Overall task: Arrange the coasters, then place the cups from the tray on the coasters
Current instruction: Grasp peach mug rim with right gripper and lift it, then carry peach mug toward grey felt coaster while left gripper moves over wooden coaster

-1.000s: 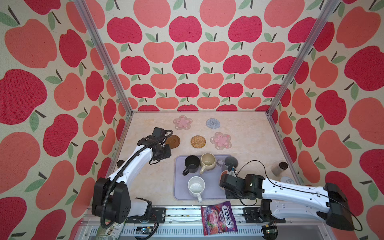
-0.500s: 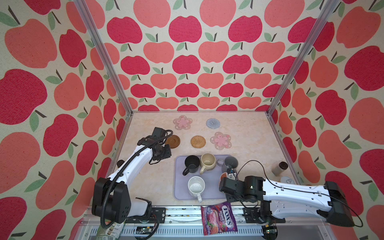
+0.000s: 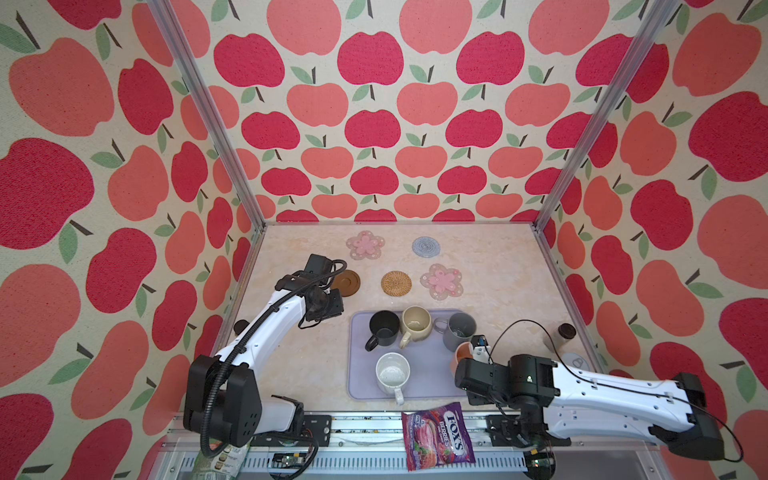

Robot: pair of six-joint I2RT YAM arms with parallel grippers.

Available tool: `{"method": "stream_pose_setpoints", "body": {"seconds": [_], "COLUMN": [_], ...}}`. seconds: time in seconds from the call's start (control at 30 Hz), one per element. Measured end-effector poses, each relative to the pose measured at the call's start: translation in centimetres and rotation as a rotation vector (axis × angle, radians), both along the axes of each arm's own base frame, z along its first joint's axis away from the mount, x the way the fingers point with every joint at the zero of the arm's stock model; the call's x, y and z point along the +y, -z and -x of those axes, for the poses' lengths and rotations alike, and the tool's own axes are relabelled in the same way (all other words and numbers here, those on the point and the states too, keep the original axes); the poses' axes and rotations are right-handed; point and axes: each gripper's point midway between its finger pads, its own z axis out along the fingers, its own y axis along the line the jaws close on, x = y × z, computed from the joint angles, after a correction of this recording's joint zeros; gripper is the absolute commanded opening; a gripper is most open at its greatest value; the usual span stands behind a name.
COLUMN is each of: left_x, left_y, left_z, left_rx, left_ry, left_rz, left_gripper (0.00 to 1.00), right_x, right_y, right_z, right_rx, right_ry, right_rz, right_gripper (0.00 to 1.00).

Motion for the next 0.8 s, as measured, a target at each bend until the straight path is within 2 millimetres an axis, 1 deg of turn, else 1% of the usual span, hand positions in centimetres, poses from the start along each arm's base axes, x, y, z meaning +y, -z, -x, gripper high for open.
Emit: {"method": "stream_pose_setpoints", "body": {"seconds": [0.27,0.37,0.57,0.7,0.8], "left_x": [-0.3,-0.5,-0.8,-1.0,-1.3], "left_y": [-0.7,-0.8,-0.2,0.2,0.1], "left_z": [-0.4,-0.5,-0.7,-1.1,-1.7], "left_rx": [-0.019,-0.021,0.002,0.018,0.019], "left_ry": [0.005,0.010,0.016,0.021,0.023], "left_rz": [0.007,0.007,0.000,-0.004,-0.005], "left_gripper": [0.34,0.34,0.35,0.35,0.35], "right_x": [-2.0,-3.3,-5.5,-6.5,-7.1], "right_y": [-1.2,-1.6,-2.9,-4.1,-5.1], "right_z": [-0.3,-0.5,-1.2,-2.0,-2.8], "right_rx": [-0.034,-0.055,-0.108,-0.162,-0.199], "right_ry": [0.049,0.084,0.146,0.174,0.210], "right_rz": [0.010,0.018,0.020,0.011,-0.001], "right_gripper": [0.00,0.00,0.00,0.00,0.00]}}
